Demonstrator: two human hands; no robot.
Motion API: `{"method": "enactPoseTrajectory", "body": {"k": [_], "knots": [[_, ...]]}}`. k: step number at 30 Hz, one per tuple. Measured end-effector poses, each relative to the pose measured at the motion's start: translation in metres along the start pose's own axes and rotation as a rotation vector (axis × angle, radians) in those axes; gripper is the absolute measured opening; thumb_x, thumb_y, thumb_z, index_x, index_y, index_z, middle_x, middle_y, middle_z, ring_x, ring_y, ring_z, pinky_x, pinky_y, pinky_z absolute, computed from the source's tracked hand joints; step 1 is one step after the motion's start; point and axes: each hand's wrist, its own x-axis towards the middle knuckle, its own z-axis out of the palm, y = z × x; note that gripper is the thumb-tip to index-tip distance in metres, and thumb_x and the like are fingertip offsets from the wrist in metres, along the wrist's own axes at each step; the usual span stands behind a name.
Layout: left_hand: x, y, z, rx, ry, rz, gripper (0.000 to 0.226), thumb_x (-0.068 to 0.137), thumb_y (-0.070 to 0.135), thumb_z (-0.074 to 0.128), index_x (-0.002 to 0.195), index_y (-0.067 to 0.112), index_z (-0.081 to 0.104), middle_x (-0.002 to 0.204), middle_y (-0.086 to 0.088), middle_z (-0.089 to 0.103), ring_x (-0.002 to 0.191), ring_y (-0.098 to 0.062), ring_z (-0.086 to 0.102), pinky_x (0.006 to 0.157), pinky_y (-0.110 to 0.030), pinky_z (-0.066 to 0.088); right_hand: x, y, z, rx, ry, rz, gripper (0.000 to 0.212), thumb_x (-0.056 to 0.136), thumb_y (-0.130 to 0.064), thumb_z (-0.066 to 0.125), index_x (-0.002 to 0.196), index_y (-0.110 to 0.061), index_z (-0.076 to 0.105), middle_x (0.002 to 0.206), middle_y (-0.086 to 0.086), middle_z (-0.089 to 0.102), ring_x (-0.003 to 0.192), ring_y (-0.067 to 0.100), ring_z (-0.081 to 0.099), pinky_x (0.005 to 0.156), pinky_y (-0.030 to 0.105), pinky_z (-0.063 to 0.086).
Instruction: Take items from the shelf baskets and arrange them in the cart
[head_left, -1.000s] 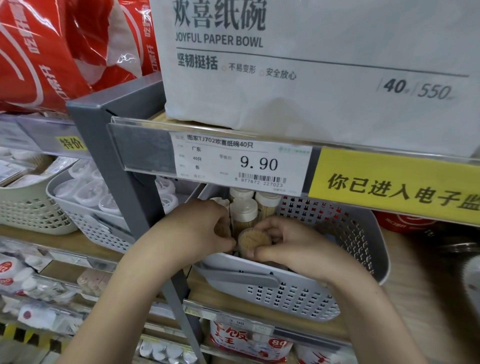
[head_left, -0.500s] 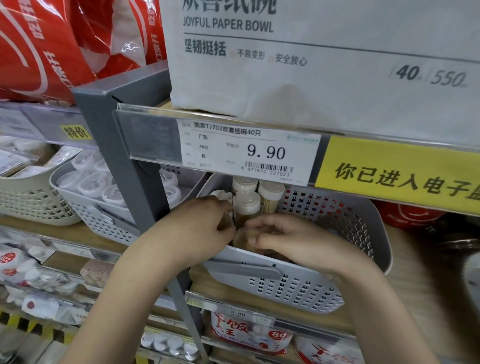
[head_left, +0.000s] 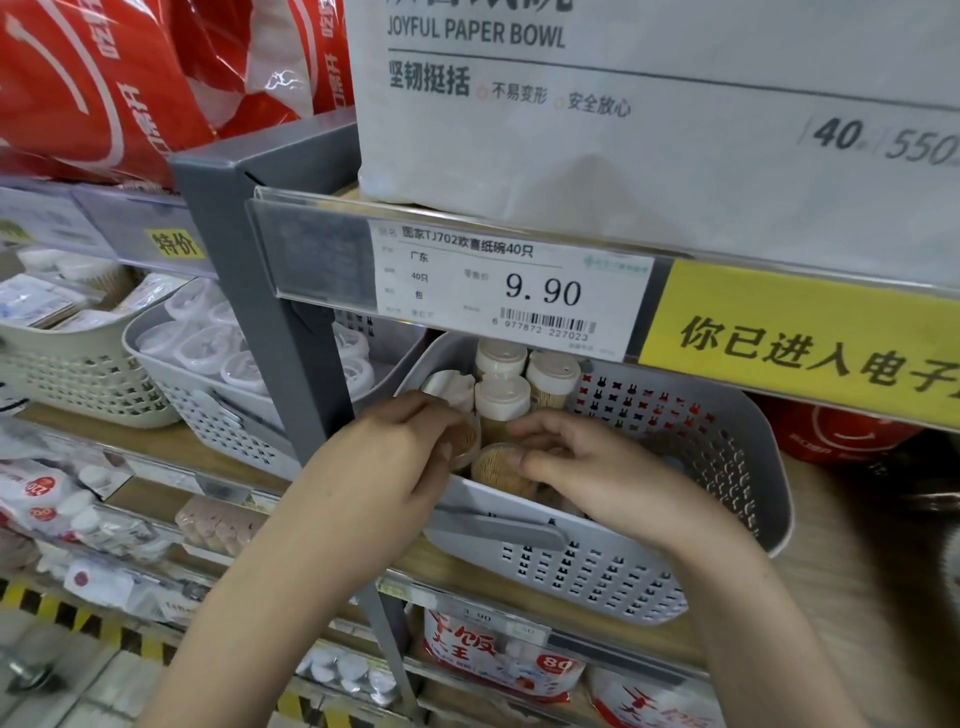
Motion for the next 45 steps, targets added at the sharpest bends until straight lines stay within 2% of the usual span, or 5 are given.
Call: {"method": "enactPoseTrajectory", "body": {"k": [7, 16, 21, 31, 45], "knots": [[-0.032, 0.006, -0.011, 0.065, 0.025, -0.026, 0.028, 0.091, 0.019, 0.052, 0.117, 0.017, 0.063, 0.111, 0.006, 0.061, 0.096, -0.014, 0.060, 0.073, -0.019, 0.042, -0.032, -0.014, 0.006, -0.260, 0.355, -0.350, 0.024, 0.093, -0.034, 0.049, 0.116, -0.031, 0.057, 0.108, -0.017, 0.062, 0.097, 0.002, 0.058, 0.083, 0.026, 0.049], [-0.152, -0.039, -0.019, 0.121, 0.079, -0.416, 0.028, 0.092, 0.023, 0.057, 0.119, 0.019, 0.063, 0.111, 0.008, 0.063, 0.099, -0.012, 0.063, 0.079, -0.023, 0.049, -0.046, -0.055, 0.095, -0.439, 0.207, -0.992, 0.026, 0.092, -0.020, 0.049, 0.111, -0.013, 0.066, 0.114, 0.000, 0.064, 0.108, 0.012, 0.056, 0.095, 0.026, 0.042], [-0.251, -0.077, -0.027, 0.132, 0.142, -0.881, 0.041, 0.098, 0.040, 0.038, 0.139, 0.034, 0.038, 0.138, 0.019, 0.041, 0.124, -0.003, 0.043, 0.093, -0.014, 0.035, -0.025, -0.081, 0.188, -0.408, -0.235, -0.871, 0.027, 0.098, -0.030, 0.045, 0.121, -0.025, 0.058, 0.122, -0.013, 0.056, 0.115, 0.001, 0.045, 0.096, 0.016, 0.035], [-0.465, -0.122, -0.079, 0.175, 0.311, -1.468, 0.038, 0.093, 0.032, 0.053, 0.131, 0.028, 0.050, 0.130, 0.013, 0.053, 0.120, -0.011, 0.050, 0.090, -0.026, 0.040, -0.035, -0.154, 0.409, -0.426, -0.783, -0.846, 0.037, 0.099, -0.040, 0.042, 0.135, -0.036, 0.041, 0.134, -0.019, 0.044, 0.127, 0.003, 0.038, 0.102, 0.023, 0.035], [-0.562, -0.295, -0.158, 0.079, 0.505, -1.542, 0.040, 0.097, 0.034, 0.045, 0.137, 0.027, 0.044, 0.135, 0.016, 0.047, 0.126, -0.003, 0.042, 0.096, -0.015, 0.031, 0.008, -0.239, 0.624, -0.481, -0.944, -0.752, 0.034, 0.097, -0.038, 0.050, 0.130, -0.034, 0.047, 0.123, -0.023, 0.050, 0.110, -0.007, 0.044, 0.091, 0.012, 0.034]]}}
